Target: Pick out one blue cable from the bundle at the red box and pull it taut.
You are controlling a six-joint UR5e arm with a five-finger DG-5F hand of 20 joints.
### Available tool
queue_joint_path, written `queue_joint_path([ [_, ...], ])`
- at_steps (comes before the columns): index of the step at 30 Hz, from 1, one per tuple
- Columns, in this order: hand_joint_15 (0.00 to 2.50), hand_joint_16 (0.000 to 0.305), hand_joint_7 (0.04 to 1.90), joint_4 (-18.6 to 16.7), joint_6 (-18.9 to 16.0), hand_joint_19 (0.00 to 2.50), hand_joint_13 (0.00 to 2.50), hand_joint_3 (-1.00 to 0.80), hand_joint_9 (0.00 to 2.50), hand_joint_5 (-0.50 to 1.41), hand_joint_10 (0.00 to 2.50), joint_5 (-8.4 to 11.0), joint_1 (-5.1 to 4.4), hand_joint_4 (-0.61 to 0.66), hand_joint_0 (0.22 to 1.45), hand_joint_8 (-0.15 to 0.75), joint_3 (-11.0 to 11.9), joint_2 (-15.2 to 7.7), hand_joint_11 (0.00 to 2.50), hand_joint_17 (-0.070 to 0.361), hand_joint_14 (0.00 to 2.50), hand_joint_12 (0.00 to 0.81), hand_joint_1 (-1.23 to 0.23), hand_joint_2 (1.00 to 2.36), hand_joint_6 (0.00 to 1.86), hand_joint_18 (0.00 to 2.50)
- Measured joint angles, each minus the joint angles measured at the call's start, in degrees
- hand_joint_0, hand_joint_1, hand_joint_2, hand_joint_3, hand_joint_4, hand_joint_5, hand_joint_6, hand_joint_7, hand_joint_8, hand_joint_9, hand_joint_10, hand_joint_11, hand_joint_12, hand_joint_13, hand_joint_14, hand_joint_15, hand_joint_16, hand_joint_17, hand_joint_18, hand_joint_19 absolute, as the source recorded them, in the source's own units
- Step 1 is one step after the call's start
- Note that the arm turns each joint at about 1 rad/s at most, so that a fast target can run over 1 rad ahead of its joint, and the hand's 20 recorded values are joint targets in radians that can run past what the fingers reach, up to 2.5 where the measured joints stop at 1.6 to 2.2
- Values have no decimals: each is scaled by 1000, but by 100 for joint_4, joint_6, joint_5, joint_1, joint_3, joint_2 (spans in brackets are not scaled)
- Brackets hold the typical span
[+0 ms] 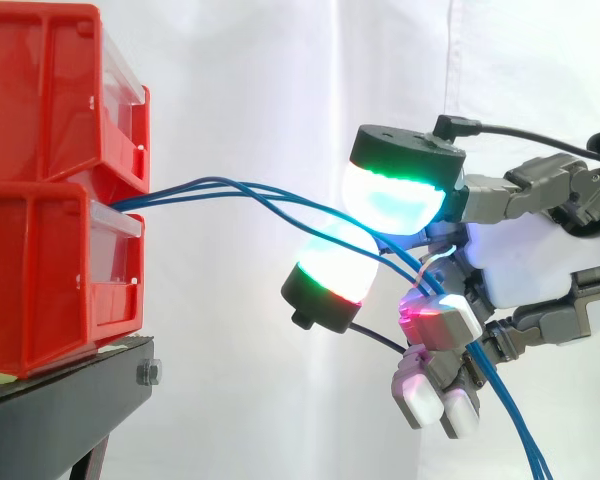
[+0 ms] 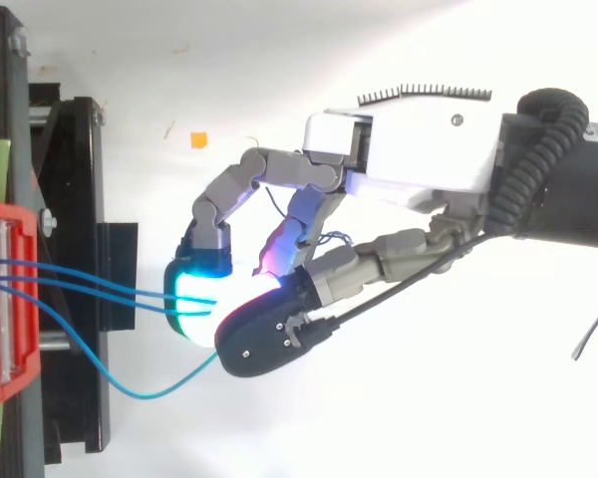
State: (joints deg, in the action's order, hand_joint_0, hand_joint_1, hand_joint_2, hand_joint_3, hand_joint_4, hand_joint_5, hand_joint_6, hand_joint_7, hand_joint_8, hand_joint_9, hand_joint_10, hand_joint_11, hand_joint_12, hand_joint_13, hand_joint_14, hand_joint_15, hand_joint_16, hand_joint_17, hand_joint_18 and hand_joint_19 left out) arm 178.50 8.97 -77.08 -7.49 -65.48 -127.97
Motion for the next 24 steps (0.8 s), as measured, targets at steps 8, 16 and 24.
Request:
queue_joint_path([
  [8,462,47,892,1,0,511,988,-366,1249,-153,22,0,1,-15,686,286,0,0,912,105,18,361,-770,1010,934,944],
  [16,453,47,865,1,0,508,994,-500,1252,-155,22,0,0,3,676,273,0,0,914,105,17,358,-763,1000,937,953],
  [24,459,47,850,1,0,531,1005,-500,1282,-148,22,0,0,20,583,282,0,0,900,107,16,364,-556,1000,926,959],
])
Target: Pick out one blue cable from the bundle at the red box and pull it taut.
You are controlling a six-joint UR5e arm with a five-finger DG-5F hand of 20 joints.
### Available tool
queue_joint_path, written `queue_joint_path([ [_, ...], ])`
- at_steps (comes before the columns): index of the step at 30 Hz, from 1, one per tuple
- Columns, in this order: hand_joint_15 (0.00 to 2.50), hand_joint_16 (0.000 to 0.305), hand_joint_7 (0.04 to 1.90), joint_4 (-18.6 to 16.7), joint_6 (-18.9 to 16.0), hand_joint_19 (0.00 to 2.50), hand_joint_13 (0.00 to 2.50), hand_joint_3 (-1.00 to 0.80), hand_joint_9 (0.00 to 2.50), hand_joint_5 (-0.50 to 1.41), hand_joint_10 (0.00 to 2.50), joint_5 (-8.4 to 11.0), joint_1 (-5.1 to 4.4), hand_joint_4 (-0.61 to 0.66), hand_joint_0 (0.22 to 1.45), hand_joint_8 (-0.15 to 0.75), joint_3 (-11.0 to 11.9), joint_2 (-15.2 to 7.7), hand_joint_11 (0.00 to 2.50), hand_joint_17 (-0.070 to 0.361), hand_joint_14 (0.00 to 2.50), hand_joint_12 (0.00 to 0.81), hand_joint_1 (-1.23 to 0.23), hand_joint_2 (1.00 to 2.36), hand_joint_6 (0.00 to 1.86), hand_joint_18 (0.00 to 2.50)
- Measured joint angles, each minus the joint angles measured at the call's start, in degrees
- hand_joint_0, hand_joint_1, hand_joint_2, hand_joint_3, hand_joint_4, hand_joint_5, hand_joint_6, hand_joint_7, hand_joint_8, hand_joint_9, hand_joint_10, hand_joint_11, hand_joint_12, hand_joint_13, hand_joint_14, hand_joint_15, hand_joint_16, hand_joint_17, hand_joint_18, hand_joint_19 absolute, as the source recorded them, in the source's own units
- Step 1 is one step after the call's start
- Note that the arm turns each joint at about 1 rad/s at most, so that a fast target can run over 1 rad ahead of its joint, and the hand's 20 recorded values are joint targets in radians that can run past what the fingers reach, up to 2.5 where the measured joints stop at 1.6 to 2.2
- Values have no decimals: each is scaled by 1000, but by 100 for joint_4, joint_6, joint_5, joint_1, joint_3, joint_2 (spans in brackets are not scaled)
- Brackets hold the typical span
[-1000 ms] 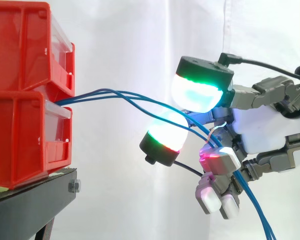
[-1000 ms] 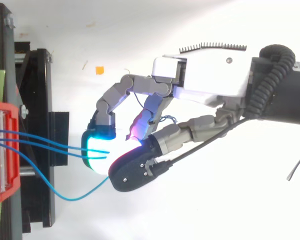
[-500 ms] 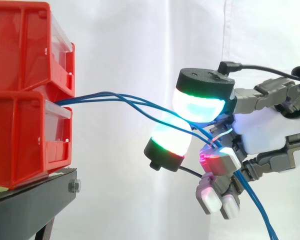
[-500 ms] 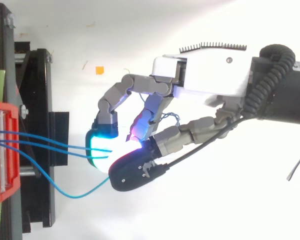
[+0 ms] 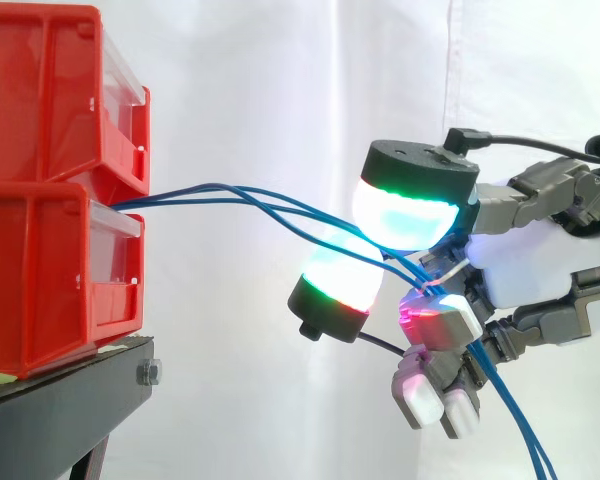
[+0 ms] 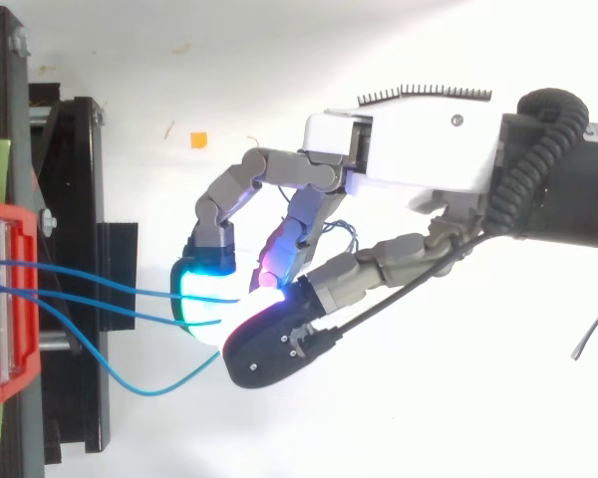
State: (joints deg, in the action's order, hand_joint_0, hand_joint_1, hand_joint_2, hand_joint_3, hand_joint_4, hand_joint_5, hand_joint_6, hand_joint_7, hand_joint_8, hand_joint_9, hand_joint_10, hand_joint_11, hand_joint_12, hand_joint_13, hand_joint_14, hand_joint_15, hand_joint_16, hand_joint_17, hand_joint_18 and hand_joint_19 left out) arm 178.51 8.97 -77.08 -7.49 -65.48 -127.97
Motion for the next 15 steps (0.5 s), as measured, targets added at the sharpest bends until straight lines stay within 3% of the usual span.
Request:
queue_joint_path([
  [5,462,47,877,0,0,544,1004,-500,1291,-143,23,0,-2,7,611,283,0,0,892,106,17,358,-521,1000,921,953],
  [11,469,48,920,-2,0,529,1000,-364,1280,-137,23,0,-3,26,651,294,0,0,911,107,17,369,-732,1011,924,954],
  [15,460,47,944,-2,0,498,995,-400,1268,-139,23,0,-6,-31,703,283,0,0,912,106,18,363,-835,1010,928,958],
])
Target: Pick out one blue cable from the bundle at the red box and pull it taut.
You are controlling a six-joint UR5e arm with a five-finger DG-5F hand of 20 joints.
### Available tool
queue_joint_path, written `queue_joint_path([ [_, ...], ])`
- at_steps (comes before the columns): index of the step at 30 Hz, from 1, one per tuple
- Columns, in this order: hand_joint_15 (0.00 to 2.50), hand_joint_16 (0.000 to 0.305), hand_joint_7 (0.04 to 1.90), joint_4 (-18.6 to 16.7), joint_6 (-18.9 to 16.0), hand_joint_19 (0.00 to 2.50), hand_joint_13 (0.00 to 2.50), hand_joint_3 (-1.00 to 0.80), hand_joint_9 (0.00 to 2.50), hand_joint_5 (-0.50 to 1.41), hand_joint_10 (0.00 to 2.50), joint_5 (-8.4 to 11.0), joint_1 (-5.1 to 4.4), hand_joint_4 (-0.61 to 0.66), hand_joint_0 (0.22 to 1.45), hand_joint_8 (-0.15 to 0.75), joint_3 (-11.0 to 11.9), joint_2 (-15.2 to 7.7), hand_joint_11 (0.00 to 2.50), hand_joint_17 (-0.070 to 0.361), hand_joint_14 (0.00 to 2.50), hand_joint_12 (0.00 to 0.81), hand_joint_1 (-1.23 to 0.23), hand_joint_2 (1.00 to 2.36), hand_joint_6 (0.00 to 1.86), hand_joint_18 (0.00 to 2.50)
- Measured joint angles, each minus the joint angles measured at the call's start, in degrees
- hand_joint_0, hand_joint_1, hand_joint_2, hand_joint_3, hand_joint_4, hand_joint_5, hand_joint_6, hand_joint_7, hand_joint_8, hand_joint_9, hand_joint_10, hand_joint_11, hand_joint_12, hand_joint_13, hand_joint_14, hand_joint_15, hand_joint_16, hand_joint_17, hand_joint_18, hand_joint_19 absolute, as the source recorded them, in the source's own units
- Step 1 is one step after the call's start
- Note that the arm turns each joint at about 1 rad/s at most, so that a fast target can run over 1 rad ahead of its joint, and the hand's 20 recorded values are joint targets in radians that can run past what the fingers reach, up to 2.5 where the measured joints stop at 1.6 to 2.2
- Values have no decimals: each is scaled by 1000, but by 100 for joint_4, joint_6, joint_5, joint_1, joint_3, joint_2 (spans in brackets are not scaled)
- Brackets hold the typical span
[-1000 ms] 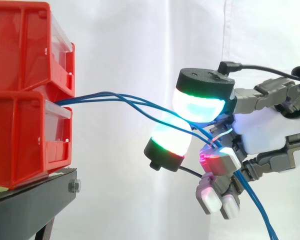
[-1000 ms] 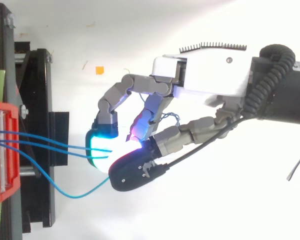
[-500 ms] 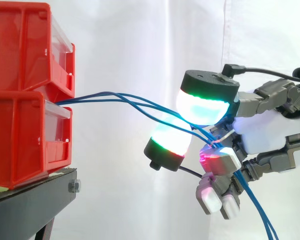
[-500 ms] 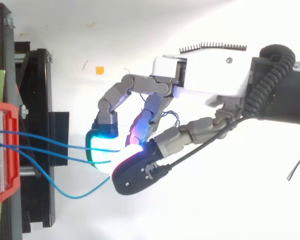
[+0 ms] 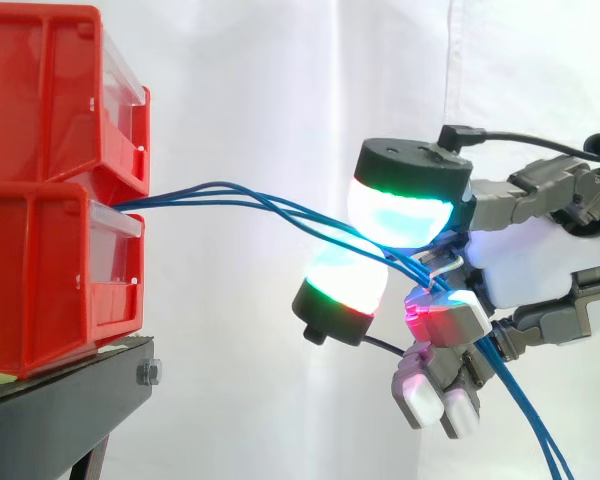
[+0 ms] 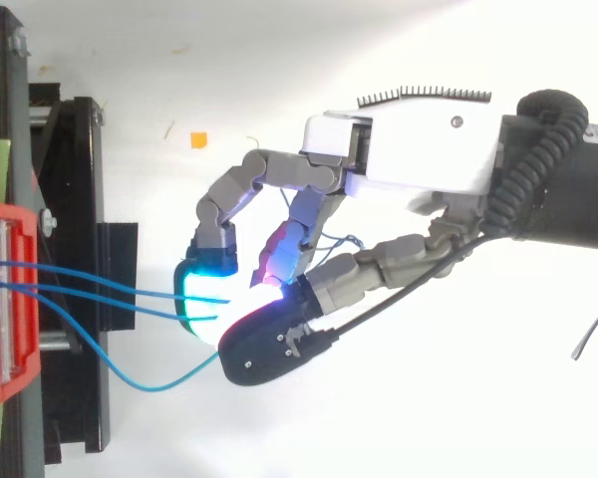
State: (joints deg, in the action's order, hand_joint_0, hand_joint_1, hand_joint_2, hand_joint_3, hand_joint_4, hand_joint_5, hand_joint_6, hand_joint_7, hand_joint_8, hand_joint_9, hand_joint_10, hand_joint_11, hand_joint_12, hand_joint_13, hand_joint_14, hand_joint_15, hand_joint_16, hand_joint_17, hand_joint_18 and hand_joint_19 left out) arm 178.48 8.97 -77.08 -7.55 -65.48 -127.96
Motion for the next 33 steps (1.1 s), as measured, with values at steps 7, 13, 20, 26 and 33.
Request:
queue_joint_path([
  [7,435,44,1020,-5,0,453,986,-500,1262,-139,24,0,-1,-160,769,272,0,0,908,100,17,348,-901,1000,929,956],
  [13,428,42,1130,-4,0,438,991,-500,1292,-134,24,0,-1,-225,789,268,0,0,922,95,17,338,-919,1000,947,969],
  [20,443,40,1197,0,0,420,1021,-500,1326,-131,24,0,-1,-277,810,259,0,-1,939,89,17,325,-922,1000,954,978],
  [26,451,37,1149,-5,0,410,1032,-500,1319,-137,24,0,-1,-281,816,237,0,0,947,83,19,316,-929,1000,964,969],
  [33,461,36,977,2,0,485,971,-351,1198,-186,22,0,-1,-179,864,190,0,0,926,81,17,305,-919,1013,984,839],
])
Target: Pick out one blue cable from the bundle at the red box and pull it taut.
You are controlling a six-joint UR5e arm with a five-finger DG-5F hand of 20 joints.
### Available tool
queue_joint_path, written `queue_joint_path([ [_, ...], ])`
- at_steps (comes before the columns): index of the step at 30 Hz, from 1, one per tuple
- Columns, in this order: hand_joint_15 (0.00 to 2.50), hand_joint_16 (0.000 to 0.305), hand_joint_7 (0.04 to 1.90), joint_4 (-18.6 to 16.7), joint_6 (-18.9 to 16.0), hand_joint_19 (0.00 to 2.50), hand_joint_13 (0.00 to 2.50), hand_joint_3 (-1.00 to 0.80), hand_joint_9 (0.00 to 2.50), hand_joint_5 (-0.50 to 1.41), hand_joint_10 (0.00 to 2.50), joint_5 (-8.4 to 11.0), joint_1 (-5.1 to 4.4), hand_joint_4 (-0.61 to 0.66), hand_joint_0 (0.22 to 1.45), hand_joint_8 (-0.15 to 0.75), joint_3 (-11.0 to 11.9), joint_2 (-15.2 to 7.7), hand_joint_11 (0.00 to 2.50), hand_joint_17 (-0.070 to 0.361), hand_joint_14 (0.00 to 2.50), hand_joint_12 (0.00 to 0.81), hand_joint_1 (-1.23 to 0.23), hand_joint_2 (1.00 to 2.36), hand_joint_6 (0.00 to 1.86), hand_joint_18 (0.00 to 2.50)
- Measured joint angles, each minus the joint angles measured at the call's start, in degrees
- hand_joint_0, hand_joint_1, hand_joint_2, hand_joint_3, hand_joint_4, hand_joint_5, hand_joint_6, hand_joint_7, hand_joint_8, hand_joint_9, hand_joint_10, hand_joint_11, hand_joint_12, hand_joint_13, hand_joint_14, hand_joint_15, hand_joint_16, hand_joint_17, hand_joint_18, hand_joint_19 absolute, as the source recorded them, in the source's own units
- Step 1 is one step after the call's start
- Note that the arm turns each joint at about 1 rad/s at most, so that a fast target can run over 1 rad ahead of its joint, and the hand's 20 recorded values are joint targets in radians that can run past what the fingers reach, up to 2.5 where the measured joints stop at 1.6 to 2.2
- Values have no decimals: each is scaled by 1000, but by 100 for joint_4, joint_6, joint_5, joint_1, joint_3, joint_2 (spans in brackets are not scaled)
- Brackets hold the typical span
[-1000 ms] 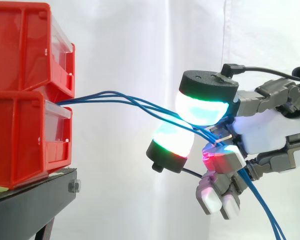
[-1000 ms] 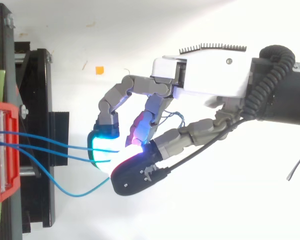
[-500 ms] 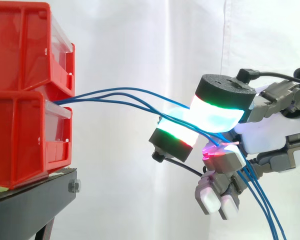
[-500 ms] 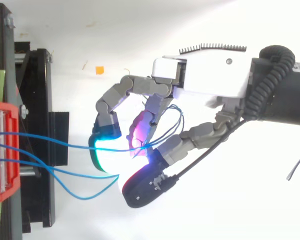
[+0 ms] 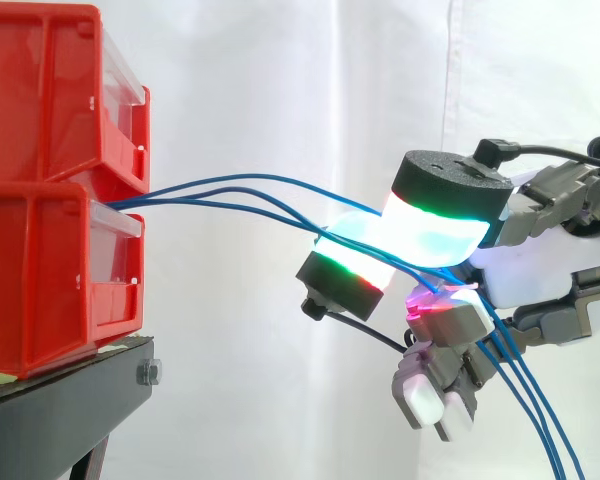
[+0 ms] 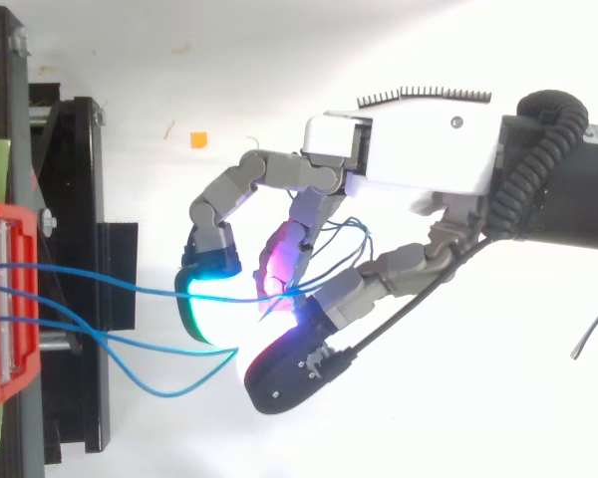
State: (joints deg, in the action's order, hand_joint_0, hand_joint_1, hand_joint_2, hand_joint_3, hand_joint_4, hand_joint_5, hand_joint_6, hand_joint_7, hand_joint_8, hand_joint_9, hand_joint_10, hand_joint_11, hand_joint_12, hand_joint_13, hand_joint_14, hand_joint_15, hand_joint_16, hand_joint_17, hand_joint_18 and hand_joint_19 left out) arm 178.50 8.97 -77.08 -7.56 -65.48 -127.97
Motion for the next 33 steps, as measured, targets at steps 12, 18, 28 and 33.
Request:
queue_joint_path([
  [12,442,40,815,0,-77,452,862,-382,1086,-208,20,0,0,-110,842,167,0,1,910,90,18,318,-931,1010,977,809],
  [18,422,41,832,1,-87,407,859,-500,1094,-190,20,0,0,-65,804,190,0,1,909,92,16,321,-938,1000,972,857],
  [28,442,43,847,1,-88,450,870,-500,1191,-161,23,0,0,-14,619,239,0,1,927,98,17,334,-877,1000,950,871],
  [33,448,46,841,1,-88,466,887,-500,1218,-155,21,0,-1,7,557,254,0,1,927,103,16,348,-799,1000,936,878],
])
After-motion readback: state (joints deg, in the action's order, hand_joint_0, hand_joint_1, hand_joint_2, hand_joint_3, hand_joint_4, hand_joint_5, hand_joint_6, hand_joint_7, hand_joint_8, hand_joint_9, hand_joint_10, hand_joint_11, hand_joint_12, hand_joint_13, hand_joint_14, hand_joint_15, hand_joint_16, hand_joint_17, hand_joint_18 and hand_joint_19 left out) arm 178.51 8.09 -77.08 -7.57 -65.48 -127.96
